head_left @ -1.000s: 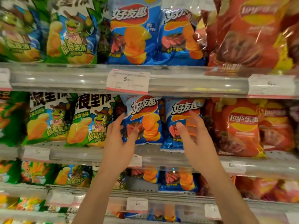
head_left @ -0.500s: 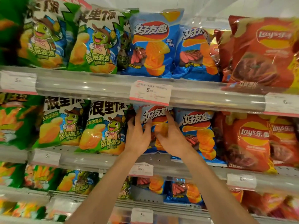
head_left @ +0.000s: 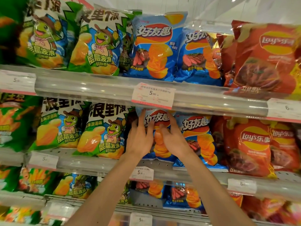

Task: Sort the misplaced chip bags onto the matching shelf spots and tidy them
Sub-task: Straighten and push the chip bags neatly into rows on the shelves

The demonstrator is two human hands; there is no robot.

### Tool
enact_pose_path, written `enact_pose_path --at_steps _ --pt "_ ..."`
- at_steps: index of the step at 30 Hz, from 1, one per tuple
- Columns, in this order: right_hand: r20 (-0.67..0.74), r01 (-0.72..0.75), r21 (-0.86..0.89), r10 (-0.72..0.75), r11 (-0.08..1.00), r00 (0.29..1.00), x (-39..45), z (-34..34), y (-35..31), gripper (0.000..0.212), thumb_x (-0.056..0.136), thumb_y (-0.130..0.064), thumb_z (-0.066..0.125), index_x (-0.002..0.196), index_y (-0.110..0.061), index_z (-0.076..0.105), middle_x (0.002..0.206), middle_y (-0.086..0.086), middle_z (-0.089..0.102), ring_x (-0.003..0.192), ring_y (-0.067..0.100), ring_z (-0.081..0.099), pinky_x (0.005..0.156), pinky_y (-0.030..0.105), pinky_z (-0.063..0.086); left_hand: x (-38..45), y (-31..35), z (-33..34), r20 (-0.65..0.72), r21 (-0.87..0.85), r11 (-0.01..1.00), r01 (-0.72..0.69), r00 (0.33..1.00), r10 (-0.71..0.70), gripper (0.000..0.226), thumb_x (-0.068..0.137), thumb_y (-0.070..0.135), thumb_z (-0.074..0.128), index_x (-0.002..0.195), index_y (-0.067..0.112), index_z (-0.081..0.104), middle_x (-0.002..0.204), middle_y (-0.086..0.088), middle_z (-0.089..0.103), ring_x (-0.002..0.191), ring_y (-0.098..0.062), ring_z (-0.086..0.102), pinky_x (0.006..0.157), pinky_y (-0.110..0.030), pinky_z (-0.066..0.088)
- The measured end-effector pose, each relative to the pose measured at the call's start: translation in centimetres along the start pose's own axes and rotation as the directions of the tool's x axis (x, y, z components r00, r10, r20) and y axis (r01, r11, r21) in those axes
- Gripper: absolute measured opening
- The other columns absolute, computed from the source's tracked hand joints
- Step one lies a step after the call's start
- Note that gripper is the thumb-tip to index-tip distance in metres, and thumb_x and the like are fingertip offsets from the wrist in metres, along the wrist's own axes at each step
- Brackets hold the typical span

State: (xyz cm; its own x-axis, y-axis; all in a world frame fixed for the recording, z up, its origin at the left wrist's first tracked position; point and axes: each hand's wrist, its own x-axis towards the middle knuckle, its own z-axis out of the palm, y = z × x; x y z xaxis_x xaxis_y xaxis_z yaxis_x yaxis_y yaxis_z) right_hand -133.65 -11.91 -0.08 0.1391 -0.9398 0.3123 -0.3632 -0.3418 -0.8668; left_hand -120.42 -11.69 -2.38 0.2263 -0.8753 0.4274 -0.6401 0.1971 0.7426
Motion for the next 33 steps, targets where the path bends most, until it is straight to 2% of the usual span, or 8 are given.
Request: enact_pose_path --at_steps 6,8,10,13,16,20,27,33 --pt "-0.005 0.009 -0.134 -0.010 0.991 1.000 -0.4 0.8 0.4 0.078 0.104 -0.017 0.046 0.161 -0.029 -0.005 0.169 -0.008 -0.010 0.155 0.013 -0.012 0.124 0.034 0.006 0.1 -0.7 0.1 -0.013 0.066 0.992 -0.112 0.993 0.113 0.066 0.098 0.052 0.029 0.159 0.033 0.014 0.157 -0.014 0.033 0.125 -0.038 0.051 0.095 -0.049 0.050" --pt "-0.025 0.032 -0.126 -0.035 0.992 0.999 -0.6 0.8 0.6 0.082 0.103 -0.014 0.046 0.160 -0.031 -0.010 0.168 -0.011 -0.014 0.155 0.011 -0.014 0.121 0.020 0.003 -0.2 -0.8 0.0 -0.033 0.079 0.990 -0.120 0.992 0.123 0.069 0.095 0.055 0.023 0.159 0.033 0.011 0.162 -0.010 0.024 0.129 -0.037 0.048 0.096 -0.050 0.050" --pt "-0.051 0.046 -0.108 -0.052 0.993 0.997 -0.7 1.0 0.7 0.081 0.102 -0.012 0.046 0.161 -0.026 -0.009 0.169 -0.009 -0.011 0.153 0.007 -0.012 0.103 -0.006 -0.002 -0.3 -0.6 -0.2 -0.048 0.094 0.989 -0.118 0.991 0.123 0.068 0.095 0.053 0.020 0.159 0.034 0.009 0.165 -0.007 0.018 0.132 -0.036 0.046 0.095 -0.048 0.050" --pt "-0.061 0.034 -0.083 -0.039 0.996 0.997 -0.8 1.2 0.8 0.078 0.104 -0.011 0.045 0.161 -0.020 -0.008 0.169 -0.006 -0.012 0.149 -0.001 -0.008 0.088 -0.016 -0.002 -0.4 -0.3 -0.4 -0.024 0.098 0.987 -0.123 0.992 0.126 0.058 0.103 0.042 0.022 0.159 0.028 0.016 0.167 -0.009 0.015 0.138 -0.036 0.041 0.100 -0.050 0.048" --pt "-0.064 0.048 -0.075 -0.053 0.996 0.997 -0.8 1.1 1.1 0.072 0.108 -0.018 0.041 0.162 -0.024 -0.006 0.169 -0.008 -0.013 0.154 0.006 -0.010 0.101 -0.006 -0.005 -0.5 -0.1 -0.5 -0.007 0.089 0.982 -0.165 0.986 0.166 0.051 0.107 0.035 0.023 0.156 0.026 0.013 0.167 -0.013 0.014 0.145 -0.039 0.033 0.104 -0.058 0.043" --pt "-0.060 0.069 -0.065 -0.073 0.995 0.995 -0.8 1.5 1.2 0.060 0.110 -0.027 0.034 0.160 -0.036 0.002 0.168 -0.012 -0.010 0.151 0.002 -0.014 0.114 0.019 0.002 -0.1 -0.4 -0.1 -0.016 0.085 0.991 -0.104 0.994 0.106 0.056 0.107 0.039 0.024 0.160 0.033 0.006 0.168 -0.005 0.008 0.132 -0.039 0.047 0.093 -0.054 0.051" --pt "-0.070 0.133 -0.174 -0.147 0.976 0.987 -1.4 2.0 1.1 0.061 0.110 -0.018 0.031 0.160 -0.010 -0.003 0.166 -0.004 -0.015 0.154 0.014 -0.019 0.121 0.023 -0.001 0.1 -1.1 0.2 -0.065 0.102 0.980 -0.169 0.982 0.177 0.059 0.106 0.043 0.021 0.161 0.026 0.006 0.169 -0.006 0.005 0.138 -0.034 0.042 0.105 -0.047 0.046" --pt "-0.139 0.099 -0.120 -0.115 0.988 0.984 -1.5 2.2 1.3 0.064 0.109 -0.029 0.036 0.162 -0.028 0.000 0.168 -0.007 -0.015 0.156 0.016 -0.011 0.116 0.025 0.018 -1.5 -0.5 -1.0 -0.033 0.188 0.938 -0.290 0.953 0.301 0.057 0.106 0.038 0.022 0.160 0.023 0.009 0.168 -0.014 0.005 0.149 -0.040 0.025 0.116 -0.052 0.031"
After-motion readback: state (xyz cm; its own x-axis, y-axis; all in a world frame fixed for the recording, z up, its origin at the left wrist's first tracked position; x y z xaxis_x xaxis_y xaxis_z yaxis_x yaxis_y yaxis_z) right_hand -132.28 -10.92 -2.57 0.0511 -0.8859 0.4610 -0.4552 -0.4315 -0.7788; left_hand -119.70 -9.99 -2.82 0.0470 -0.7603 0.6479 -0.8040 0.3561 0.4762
